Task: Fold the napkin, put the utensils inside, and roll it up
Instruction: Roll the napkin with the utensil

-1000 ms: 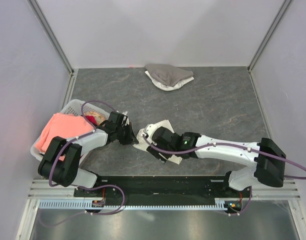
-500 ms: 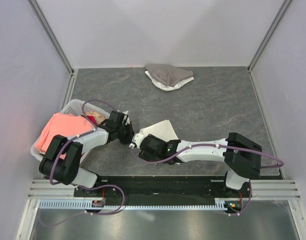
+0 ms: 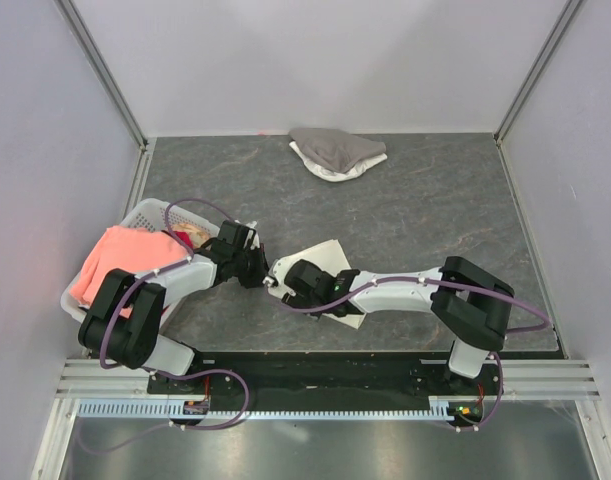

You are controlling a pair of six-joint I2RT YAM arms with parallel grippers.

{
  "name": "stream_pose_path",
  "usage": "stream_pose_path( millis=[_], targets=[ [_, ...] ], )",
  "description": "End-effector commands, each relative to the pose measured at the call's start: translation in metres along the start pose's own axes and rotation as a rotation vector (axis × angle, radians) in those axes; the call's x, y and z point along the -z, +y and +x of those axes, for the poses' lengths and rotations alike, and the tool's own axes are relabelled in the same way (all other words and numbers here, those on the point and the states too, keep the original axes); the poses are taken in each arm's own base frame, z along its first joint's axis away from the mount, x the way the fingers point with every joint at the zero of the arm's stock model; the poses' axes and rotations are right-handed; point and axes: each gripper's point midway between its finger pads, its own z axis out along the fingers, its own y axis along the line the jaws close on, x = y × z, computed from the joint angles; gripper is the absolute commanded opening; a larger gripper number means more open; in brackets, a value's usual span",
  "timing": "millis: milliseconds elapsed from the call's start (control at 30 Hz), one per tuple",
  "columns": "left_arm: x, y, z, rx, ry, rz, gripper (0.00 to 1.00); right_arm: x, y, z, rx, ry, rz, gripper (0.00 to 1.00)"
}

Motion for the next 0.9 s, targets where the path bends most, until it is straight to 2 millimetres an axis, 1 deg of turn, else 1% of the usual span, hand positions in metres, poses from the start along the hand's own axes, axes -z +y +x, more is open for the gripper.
stream_pose_path(
  millis=[0,33,67,100,133,167,200,233,267,333,367,400,433,467,500,533,567,600,633,700,733,800,833,867],
  targets=[
    [0.002,0.000,0.000,-0.057,-0.002,0.011,0.02,-0.012,0.014,0.019,-0.015,0.061,-0.097,0.49],
    [0.003,0.000,-0.003,-0.055,-0.015,0.007,0.02,-0.013,0.016,0.023,-0.019,0.072,-0.111,0.45],
    [0.008,-0.004,-0.008,-0.063,-0.038,0.013,0.04,-0.012,0.021,0.025,-0.027,0.082,-0.146,0.42],
    [0.010,-0.005,-0.010,-0.064,-0.051,0.010,0.05,-0.011,0.023,0.027,-0.033,0.088,-0.161,0.36],
    [0.013,-0.003,-0.014,-0.059,-0.072,-0.007,0.08,-0.010,0.025,0.031,-0.038,0.101,-0.177,0.34],
    [0.019,-0.006,-0.019,-0.063,-0.101,-0.008,0.15,-0.010,0.026,0.033,-0.048,0.109,-0.195,0.33],
    [0.023,-0.005,-0.021,-0.064,-0.119,-0.014,0.19,-0.010,0.028,0.038,-0.059,0.122,-0.205,0.31],
    [0.026,-0.004,-0.025,-0.062,-0.143,-0.029,0.22,-0.008,0.033,0.038,-0.065,0.123,-0.245,0.30],
    [0.033,-0.005,-0.027,-0.067,-0.173,-0.030,0.31,-0.007,0.032,0.039,-0.082,0.124,-0.258,0.30],
    [0.041,-0.004,-0.030,-0.069,-0.214,-0.037,0.40,-0.006,0.038,0.043,-0.109,0.136,-0.316,0.29],
    [0.047,-0.005,-0.030,-0.074,-0.243,-0.030,0.42,-0.007,0.034,0.043,-0.134,0.138,-0.330,0.28],
    [0.051,-0.006,-0.031,-0.078,-0.262,-0.026,0.44,-0.005,0.042,0.043,-0.153,0.139,-0.393,0.28],
    [0.053,-0.005,-0.029,-0.080,-0.273,-0.024,0.46,-0.007,0.042,0.045,-0.171,0.145,-0.415,0.27],
    [0.053,-0.001,-0.023,-0.077,-0.275,-0.024,0.49,-0.007,0.039,0.046,-0.194,0.148,-0.440,0.27],
    [0.059,-0.005,-0.026,-0.087,-0.306,-0.001,0.51,-0.008,0.039,0.043,-0.212,0.142,-0.464,0.27],
    [0.057,-0.003,-0.019,-0.085,-0.303,0.006,0.53,-0.007,0.042,0.044,-0.244,0.149,-0.520,0.26],
    [0.057,-0.003,-0.016,-0.085,-0.305,0.016,0.54,-0.006,0.042,0.042,-0.259,0.145,-0.550,0.26],
    [0.060,-0.008,-0.016,-0.087,-0.317,0.046,0.55,-0.006,0.043,0.041,-0.276,0.143,-0.577,0.25],
    [0.058,-0.005,-0.010,-0.083,-0.307,0.050,0.55,-0.004,0.046,0.040,-0.306,0.138,-0.639,0.25],
    [0.057,-0.005,-0.007,-0.077,-0.309,0.060,0.57,-0.002,0.047,0.037,-0.340,0.132,-0.701,0.25],
    [0.058,-0.004,-0.006,-0.079,-0.318,0.063,0.58,-0.002,0.048,0.039,-0.374,0.138,-0.756,0.25],
    [0.057,-0.002,-0.005,-0.082,-0.326,0.061,0.59,-0.002,0.049,0.040,-0.408,0.143,-0.813,0.25],
    [0.058,-0.002,-0.005,-0.083,-0.337,0.066,0.60,-0.004,0.051,0.045,-0.444,0.159,-0.860,0.25],
    [0.058,-0.003,-0.006,-0.086,-0.347,0.071,0.60,-0.005,0.051,0.045,-0.458,0.163,-0.880,0.25]
  ],
)
